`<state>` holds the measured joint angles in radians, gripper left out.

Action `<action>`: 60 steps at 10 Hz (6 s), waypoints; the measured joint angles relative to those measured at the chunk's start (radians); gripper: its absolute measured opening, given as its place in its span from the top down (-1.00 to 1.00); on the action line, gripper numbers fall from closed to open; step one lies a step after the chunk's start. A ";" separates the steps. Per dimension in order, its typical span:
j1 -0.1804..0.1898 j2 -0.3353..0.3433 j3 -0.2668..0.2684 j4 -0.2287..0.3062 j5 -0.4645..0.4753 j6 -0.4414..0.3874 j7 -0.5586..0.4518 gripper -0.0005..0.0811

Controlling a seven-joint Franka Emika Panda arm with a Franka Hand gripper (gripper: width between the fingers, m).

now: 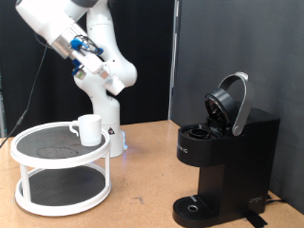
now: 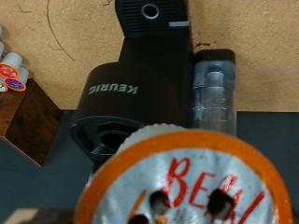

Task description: Make a cup of coffee with the keurig machine

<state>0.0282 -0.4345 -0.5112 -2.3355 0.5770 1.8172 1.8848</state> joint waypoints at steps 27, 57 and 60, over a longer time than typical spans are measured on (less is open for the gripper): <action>0.148 0.299 0.260 0.181 0.126 0.087 0.224 0.08; 0.150 0.328 0.350 0.092 0.121 0.146 0.277 -0.81; 0.150 0.340 0.350 0.090 0.121 0.176 0.279 -0.81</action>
<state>0.1782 -0.0941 -0.1608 -2.2453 0.6980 1.9932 2.1640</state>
